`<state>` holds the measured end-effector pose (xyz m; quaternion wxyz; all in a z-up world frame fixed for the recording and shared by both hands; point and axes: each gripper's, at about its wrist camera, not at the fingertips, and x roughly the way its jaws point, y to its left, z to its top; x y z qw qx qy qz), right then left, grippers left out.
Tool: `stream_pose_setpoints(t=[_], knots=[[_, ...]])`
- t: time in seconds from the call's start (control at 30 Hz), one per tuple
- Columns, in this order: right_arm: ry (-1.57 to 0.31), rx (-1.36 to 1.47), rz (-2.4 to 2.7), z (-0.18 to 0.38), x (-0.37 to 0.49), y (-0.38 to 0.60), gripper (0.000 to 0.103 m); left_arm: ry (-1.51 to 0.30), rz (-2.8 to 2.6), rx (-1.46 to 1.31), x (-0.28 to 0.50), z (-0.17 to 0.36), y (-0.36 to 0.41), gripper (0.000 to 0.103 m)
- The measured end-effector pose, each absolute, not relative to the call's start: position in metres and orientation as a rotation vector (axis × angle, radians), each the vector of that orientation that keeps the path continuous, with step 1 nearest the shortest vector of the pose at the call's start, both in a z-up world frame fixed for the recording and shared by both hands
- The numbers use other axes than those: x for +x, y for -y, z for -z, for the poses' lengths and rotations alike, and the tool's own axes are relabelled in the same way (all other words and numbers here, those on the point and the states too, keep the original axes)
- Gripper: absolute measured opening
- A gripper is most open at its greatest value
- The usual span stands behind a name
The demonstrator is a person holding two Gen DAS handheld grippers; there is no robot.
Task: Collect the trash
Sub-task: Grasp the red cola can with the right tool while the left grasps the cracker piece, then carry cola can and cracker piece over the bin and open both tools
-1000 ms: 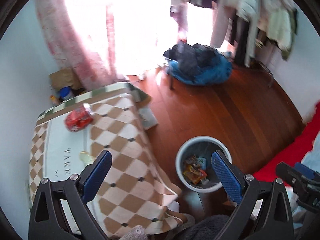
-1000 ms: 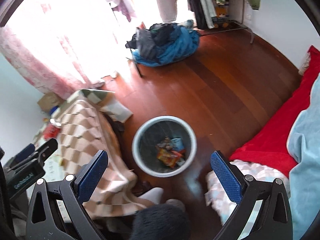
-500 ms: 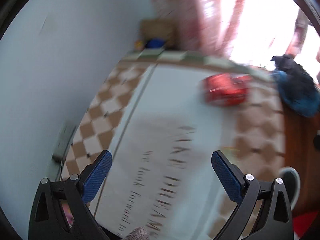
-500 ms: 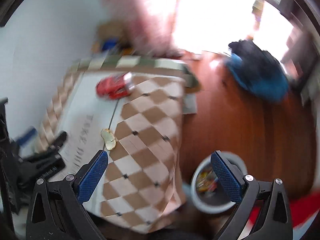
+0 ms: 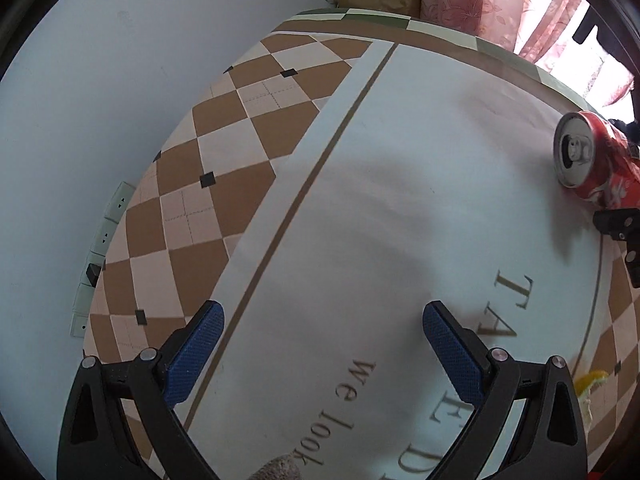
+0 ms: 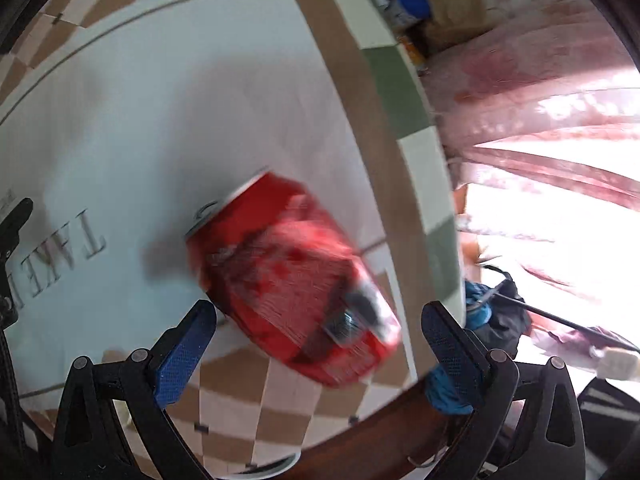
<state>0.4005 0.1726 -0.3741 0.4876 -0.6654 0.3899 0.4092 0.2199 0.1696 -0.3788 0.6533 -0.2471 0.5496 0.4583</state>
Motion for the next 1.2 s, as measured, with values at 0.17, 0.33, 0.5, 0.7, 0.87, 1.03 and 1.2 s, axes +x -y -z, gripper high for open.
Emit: stream_pose_setpoints(t=[0.17, 0.33, 0.5, 0.7, 0.87, 1.03, 1.2], knots=[[-1.054, -1.55, -0.994, 0.391, 0.421, -0.181, 0.093, -1.234, -1.042, -0.544, 0.219, 0.375, -0.177, 0.102], [-1.249, -1.295, -1.001, 0.383, 0.449, -0.178, 0.063, -1.234, -1.029, -0.519, 0.222, 0.367, -0.177, 0.102], [-1.299, -1.128, -0.923, 0.375, 0.469, -0.148, 0.063, -1.194, -0.917, -0.537, 0.229, 0.345, -0.152, 0.102], [-1.389, -0.743, -0.773, 0.352, 0.49, -0.052, 0.062, -1.188, -0.602, -0.611, 0.259, 0.342, -0.098, 0.101], [-1.452, -0.455, -0.679, 0.355, 0.492, 0.032, 0.062, -1.227, -0.466, -0.465, 0.301, 0.351, -0.063, 0.086], [-1.462, -0.342, -0.636, 0.361, 0.479, 0.073, 0.062, -1.256, -0.464, -0.359, 0.317, 0.353, -0.052, 0.011], [-1.444, -0.285, -0.635, 0.345, 0.445, 0.082, 0.062, -1.215, -0.507, -0.302, 0.309, 0.332, -0.048, 0.004]])
